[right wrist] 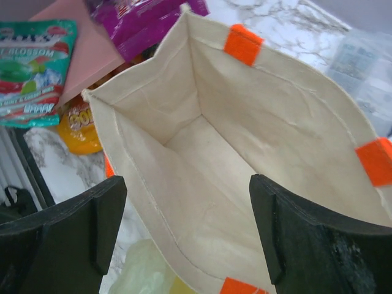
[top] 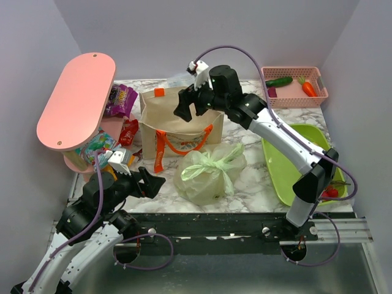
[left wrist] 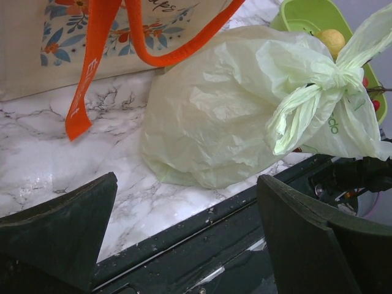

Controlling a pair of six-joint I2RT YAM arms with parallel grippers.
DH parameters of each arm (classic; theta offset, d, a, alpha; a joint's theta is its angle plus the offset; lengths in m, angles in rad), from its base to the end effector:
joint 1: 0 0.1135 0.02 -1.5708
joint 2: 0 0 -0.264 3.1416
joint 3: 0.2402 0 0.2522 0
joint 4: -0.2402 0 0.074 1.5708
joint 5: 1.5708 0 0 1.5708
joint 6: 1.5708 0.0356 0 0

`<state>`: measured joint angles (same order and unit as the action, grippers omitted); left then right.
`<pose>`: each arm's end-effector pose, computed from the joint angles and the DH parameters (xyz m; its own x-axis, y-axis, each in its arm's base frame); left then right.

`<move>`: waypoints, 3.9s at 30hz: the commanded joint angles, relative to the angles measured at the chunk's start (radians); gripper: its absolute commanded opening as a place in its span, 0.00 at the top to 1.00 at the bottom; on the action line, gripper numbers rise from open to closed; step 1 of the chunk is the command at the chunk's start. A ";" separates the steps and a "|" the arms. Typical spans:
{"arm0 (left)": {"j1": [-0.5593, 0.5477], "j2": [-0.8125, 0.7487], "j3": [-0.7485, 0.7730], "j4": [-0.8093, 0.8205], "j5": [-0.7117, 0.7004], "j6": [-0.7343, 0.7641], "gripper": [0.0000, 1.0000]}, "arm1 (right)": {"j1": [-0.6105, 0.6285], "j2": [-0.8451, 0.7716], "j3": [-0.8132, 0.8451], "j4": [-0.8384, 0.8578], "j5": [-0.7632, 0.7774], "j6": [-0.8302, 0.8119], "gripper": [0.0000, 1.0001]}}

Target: Place the food into the grocery bag and tie it

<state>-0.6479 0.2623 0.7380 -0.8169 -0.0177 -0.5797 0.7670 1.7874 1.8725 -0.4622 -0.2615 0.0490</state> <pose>0.0471 -0.0349 0.3108 -0.5465 -0.2733 -0.7916 0.3476 0.7860 -0.5112 0.2935 0.2957 0.4120 -0.3061 -0.2293 -0.9240 -0.8294 0.5406 0.1406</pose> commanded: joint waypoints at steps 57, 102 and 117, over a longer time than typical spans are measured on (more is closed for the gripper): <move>-0.083 0.672 0.519 -0.475 -0.821 0.293 0.21 | -0.115 -0.211 -0.380 -0.159 0.778 0.172 0.99; 0.123 0.664 0.231 -0.162 -0.924 0.524 1.00 | -0.115 -0.209 -0.345 -0.233 0.618 0.201 0.73; 0.122 0.657 0.302 -0.225 -0.841 0.482 1.00 | -0.115 -0.454 -0.211 -0.194 0.410 0.436 0.00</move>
<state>-0.5301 0.9329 0.9913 -1.0153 -0.9081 -0.0734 0.6514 1.4387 1.6291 -0.7311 0.2882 0.3359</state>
